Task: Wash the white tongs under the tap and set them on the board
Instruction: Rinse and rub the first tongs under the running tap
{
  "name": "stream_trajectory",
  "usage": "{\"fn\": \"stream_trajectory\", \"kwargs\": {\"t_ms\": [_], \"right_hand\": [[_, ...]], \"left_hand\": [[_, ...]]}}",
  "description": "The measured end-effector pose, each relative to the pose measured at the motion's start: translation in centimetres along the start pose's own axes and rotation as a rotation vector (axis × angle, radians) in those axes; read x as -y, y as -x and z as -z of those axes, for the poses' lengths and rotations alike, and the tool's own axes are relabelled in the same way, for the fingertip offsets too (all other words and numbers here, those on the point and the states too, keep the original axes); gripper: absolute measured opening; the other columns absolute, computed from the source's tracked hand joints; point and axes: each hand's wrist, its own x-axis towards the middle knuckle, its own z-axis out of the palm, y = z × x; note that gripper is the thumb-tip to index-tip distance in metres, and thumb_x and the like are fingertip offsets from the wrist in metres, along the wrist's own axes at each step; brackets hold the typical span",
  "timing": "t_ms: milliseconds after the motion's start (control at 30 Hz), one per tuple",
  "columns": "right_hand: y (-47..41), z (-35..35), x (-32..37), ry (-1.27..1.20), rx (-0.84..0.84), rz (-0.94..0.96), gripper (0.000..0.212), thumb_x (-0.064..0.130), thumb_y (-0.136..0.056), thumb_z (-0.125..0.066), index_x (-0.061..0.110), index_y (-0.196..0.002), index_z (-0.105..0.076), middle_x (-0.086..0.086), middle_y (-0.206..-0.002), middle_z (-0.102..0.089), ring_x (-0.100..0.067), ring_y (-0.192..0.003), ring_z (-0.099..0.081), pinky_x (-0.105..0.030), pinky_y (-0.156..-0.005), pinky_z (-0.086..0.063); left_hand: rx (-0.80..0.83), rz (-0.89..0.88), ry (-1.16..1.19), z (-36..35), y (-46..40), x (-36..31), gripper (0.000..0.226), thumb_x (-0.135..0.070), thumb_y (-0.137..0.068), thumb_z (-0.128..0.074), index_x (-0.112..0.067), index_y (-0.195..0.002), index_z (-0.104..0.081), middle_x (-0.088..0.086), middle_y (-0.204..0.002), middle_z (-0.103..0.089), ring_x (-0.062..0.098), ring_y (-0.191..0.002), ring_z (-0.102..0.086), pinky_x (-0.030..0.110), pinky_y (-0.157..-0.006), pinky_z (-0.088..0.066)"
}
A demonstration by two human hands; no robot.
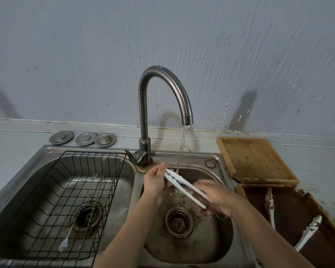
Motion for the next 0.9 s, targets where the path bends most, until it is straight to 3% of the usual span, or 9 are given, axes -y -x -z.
{"fn": "stream_trajectory", "kwargs": {"t_ms": [133,233,367,467,633,733,900], "right_hand": [[2.0,1.2,2.7,-0.113,0.055,0.174,0.019,0.012,-0.094,-0.050,0.007,-0.112,-0.055,-0.023,-0.103,-0.066,-0.031,-0.078,-0.070,-0.030,-0.060,-0.059],[2.6,0.3,4.5,-0.135,-0.007,0.398,0.020,0.011,-0.089,-0.057,0.011,-0.109,-0.060,-0.015,-0.108,-0.066,-0.029,-0.086,-0.071,-0.033,-0.074,-0.060],[1.0,-1.9,5.9,0.307,-0.313,0.689,0.013,0.021,-0.089,-0.059,0.021,-0.102,-0.058,0.003,-0.095,-0.066,-0.015,-0.066,-0.071,-0.022,-0.058,-0.058],[-0.5,-2.3,6.0,0.348,-0.377,0.713,0.013,0.024,-0.090,-0.058,0.019,-0.102,-0.058,-0.002,-0.082,-0.067,-0.011,-0.057,-0.069,-0.018,-0.052,-0.055],[-1.5,-2.4,5.5,0.362,-0.394,0.691,0.017,0.028,-0.090,-0.057,0.016,-0.102,-0.059,-0.002,-0.074,-0.068,-0.008,-0.053,-0.067,-0.021,-0.054,-0.056],[-1.8,-2.2,5.2,0.395,-0.436,0.725,0.018,0.032,-0.088,-0.058,0.015,-0.096,-0.060,0.000,-0.071,-0.067,-0.009,-0.055,-0.067,-0.025,-0.056,-0.058],[-2.1,-1.4,5.4,0.546,-0.566,0.757,0.029,0.040,-0.080,-0.065,0.011,-0.082,-0.061,-0.006,-0.071,-0.065,-0.021,-0.062,-0.061,-0.024,-0.056,-0.050]], "left_hand": [[-0.158,0.225,0.253,0.1,0.4,0.9,0.028,-0.025,-0.096,-0.047,-0.001,-0.089,-0.059,0.014,-0.076,-0.062,0.022,-0.062,-0.060,0.023,-0.038,-0.054],[-0.180,0.390,0.486,-0.4,0.7,1.2,0.035,-0.023,-0.097,-0.046,0.007,-0.113,-0.053,0.018,-0.074,-0.060,0.023,-0.057,-0.061,0.023,-0.034,-0.052],[-0.165,0.484,0.637,-1.0,1.1,2.2,0.032,-0.019,-0.099,-0.044,0.012,-0.105,-0.051,0.024,-0.060,-0.064,0.023,-0.035,-0.063,0.028,-0.035,-0.052],[-0.174,0.546,0.666,-0.8,1.4,3.0,0.033,-0.018,-0.099,-0.042,0.013,-0.089,-0.050,0.026,-0.075,-0.061,0.025,-0.034,-0.063,0.030,-0.038,-0.052],[-0.198,0.617,0.653,-0.1,1.4,3.9,0.037,-0.020,-0.098,-0.045,0.015,-0.108,-0.051,0.028,-0.063,-0.064,0.026,-0.034,-0.062,0.030,-0.032,-0.052],[-0.227,0.640,0.598,-0.1,1.4,4.1,0.035,-0.021,-0.096,-0.050,0.012,-0.104,-0.051,0.025,-0.074,-0.059,0.025,-0.030,-0.059,0.029,-0.029,-0.050],[-0.157,0.647,0.317,0.4,1.5,4.5,0.039,-0.029,-0.097,-0.040,0.001,-0.076,-0.053,0.005,-0.041,-0.049,0.006,-0.020,-0.037,0.010,-0.025,-0.027]]}}
